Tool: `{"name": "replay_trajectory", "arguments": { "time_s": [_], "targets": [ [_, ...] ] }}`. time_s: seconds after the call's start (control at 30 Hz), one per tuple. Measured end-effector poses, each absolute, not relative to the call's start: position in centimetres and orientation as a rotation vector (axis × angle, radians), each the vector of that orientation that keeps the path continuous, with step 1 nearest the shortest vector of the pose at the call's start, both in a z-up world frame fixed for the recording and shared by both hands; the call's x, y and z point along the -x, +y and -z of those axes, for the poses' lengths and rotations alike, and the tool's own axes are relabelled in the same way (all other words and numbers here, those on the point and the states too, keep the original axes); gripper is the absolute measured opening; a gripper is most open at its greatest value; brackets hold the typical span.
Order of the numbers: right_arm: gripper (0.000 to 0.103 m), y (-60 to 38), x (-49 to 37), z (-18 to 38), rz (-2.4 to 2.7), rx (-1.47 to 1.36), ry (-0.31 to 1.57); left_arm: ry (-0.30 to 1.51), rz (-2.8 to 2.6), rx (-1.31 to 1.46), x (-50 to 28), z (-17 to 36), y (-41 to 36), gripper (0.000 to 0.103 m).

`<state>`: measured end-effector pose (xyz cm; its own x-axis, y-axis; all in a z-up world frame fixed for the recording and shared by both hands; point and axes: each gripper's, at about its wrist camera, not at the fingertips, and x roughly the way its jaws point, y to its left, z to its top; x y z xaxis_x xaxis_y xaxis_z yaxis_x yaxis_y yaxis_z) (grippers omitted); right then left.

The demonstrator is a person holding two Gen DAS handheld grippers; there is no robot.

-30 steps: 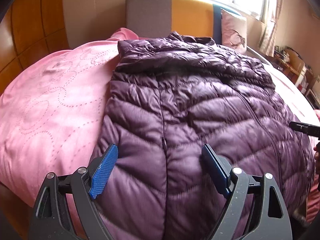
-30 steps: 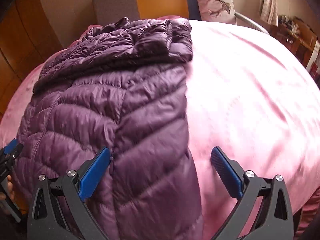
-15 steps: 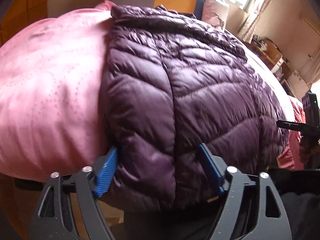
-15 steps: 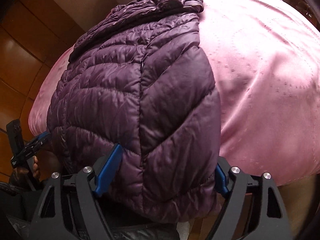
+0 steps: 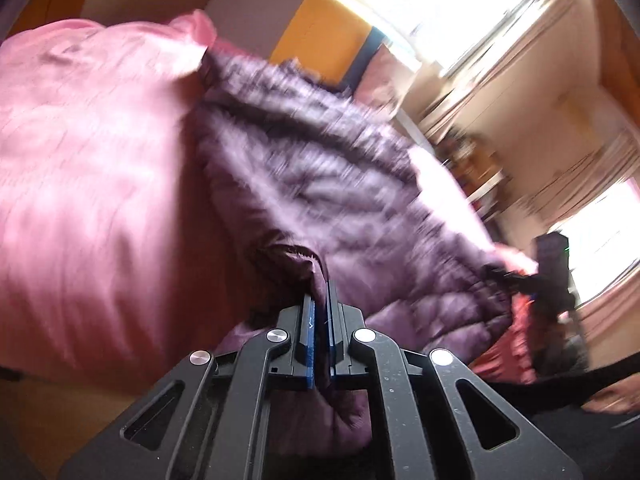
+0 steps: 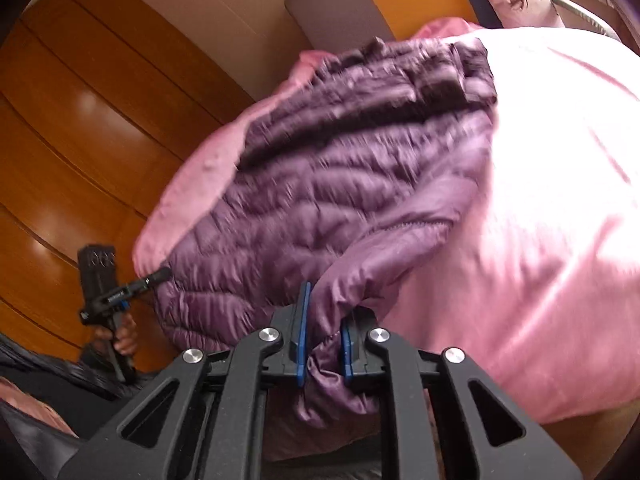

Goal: Fold large clothes

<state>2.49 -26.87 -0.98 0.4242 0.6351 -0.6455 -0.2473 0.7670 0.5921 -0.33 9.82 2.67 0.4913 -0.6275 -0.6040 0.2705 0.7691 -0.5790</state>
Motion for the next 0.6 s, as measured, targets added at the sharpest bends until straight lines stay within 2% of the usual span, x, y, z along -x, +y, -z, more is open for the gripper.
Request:
{"name": "replay_trajectory", "arguments": {
  "time_s": [0.23,0.47,0.6],
  "targets": [
    [0.011,-28.6,-8.7,-0.1,-0.553,-0.642,0.902,0.841,0.62,0.64,-5.0,-5.3,10.4,0.003],
    [0.011,-31.0,-16.2,1.3,-0.441,-0.76,0.938,0.88,0.478,0.693,-12.8,-4.6,11.0,0.003],
    [0.021,-31.7,-18.9,1.6,-0.386,-0.763,0.951,0.89,0.366,0.728,-16.4,-3.6,12.1,0.003]
  ]
}}
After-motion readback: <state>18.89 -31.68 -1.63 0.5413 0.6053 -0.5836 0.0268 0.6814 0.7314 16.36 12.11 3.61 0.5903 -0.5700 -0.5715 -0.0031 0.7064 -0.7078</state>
